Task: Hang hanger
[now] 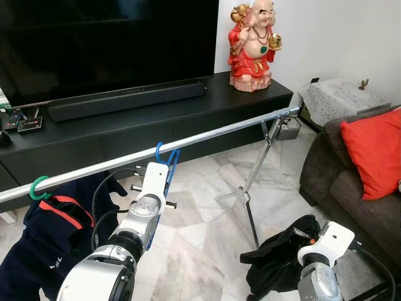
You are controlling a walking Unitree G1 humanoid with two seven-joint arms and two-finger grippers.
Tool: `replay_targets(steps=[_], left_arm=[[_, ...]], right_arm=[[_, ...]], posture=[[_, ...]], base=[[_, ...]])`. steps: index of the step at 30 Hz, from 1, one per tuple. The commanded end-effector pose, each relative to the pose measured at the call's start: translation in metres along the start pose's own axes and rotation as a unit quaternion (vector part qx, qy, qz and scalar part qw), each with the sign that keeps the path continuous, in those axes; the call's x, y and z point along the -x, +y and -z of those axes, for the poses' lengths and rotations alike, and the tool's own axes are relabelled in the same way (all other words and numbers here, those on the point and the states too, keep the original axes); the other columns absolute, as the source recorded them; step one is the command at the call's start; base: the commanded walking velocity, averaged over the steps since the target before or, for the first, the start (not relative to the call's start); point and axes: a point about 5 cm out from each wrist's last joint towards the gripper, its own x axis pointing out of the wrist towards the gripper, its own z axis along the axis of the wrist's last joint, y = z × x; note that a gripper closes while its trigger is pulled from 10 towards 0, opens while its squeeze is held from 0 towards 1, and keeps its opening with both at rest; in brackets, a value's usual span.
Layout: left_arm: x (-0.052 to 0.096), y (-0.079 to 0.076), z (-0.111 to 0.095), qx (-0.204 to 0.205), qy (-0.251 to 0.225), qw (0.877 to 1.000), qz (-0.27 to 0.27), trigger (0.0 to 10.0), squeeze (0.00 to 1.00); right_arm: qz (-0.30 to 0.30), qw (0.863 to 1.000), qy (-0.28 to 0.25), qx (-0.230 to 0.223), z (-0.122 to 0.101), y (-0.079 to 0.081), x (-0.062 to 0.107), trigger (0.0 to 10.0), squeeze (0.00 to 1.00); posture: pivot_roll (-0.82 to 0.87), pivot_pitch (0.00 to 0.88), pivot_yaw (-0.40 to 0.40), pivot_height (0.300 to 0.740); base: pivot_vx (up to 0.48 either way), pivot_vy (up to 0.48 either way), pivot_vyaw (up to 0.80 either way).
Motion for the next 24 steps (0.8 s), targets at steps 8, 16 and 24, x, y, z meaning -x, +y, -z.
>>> replay_targets(steps=[8, 16, 24], left_arm=[[0.001, 0.016, -0.016, 0.027, -0.069, 0.997, -0.028, 0.0, 0.00], [0.014, 0.031, 0.006, -0.025, -0.096, 0.995, -0.012, 0.0, 0.00], [0.036, 0.045, 0.032, -0.054, -0.121, 0.991, -0.006, 2.9, 0.00]], right_arm=[[-0.003, 1.000, -0.004, -0.001, -0.003, 0.003, -0.002, 10.0, 0.00], [-0.004, 1.000, 0.001, -0.002, 0.001, 0.004, 0.000, 10.0, 0.00], [-0.005, 1.000, 0.005, -0.004, 0.004, 0.004, 0.003, 10.0, 0.00]], posture=[[0.01, 0.011, -0.021, 0.740], [0.03, 0.026, -0.017, 0.740], [0.03, 0.037, -0.006, 0.740]], base=[[0.000, 0.000, 0.00], [0.000, 0.000, 0.00], [0.000, 0.000, 0.00]])
